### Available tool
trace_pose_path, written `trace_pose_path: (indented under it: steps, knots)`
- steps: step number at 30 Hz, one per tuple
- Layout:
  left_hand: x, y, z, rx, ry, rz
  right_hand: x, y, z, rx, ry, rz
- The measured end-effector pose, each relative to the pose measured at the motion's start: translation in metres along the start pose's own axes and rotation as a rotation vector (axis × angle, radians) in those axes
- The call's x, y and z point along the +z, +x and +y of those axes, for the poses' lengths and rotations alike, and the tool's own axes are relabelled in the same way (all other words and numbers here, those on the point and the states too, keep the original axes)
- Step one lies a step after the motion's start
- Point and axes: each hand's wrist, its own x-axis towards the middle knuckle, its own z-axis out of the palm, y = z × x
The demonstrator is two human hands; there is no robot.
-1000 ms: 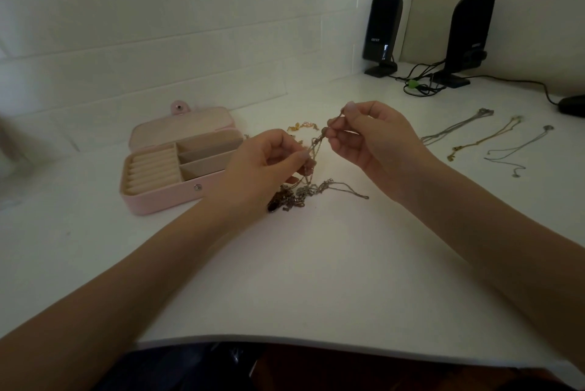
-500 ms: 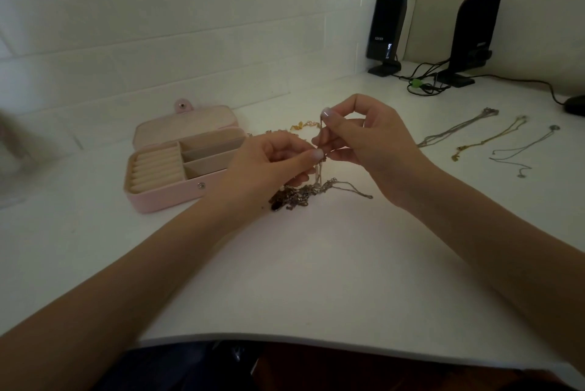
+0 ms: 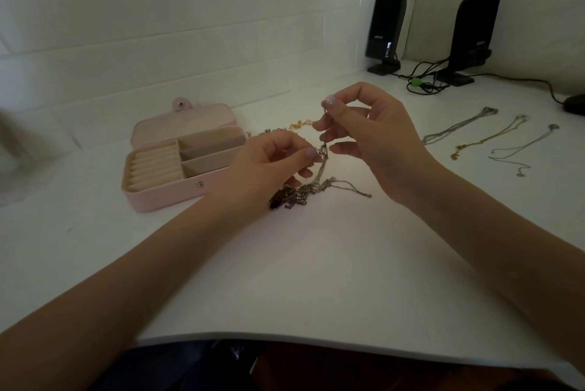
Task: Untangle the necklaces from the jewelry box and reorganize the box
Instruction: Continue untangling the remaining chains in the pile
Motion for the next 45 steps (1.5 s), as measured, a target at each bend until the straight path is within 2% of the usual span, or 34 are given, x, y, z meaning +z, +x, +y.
trace_pose_path:
  steps: [8,13,21,25,29,33,45]
  knots:
    - [-0.001,0.000,0.004,0.006,-0.131,0.018,0.002,-0.001,-0.001,0.001,0.067,-0.025]
    - [-0.001,-0.001,0.005,0.005,-0.133,-0.026,0.001,-0.001,0.001,-0.029,0.051,-0.045]
    - [-0.004,0.000,0.007,-0.064,-0.262,-0.020,-0.006,0.008,0.009,0.031,-0.088,0.055]
    - [-0.006,0.000,0.009,-0.104,-0.334,0.045,-0.006,0.008,0.009,-0.075,-0.295,0.094]
    - [-0.009,0.001,0.009,-0.106,-0.370,0.122,0.000,0.002,0.004,-0.191,-0.455,-0.039]
    - [-0.010,0.002,0.009,-0.121,-0.425,0.153,0.003,-0.003,0.006,-0.159,-0.530,-0.167]
    - [-0.009,0.003,0.005,-0.057,-0.250,0.180,-0.001,0.002,0.007,-0.002,-0.235,-0.272]
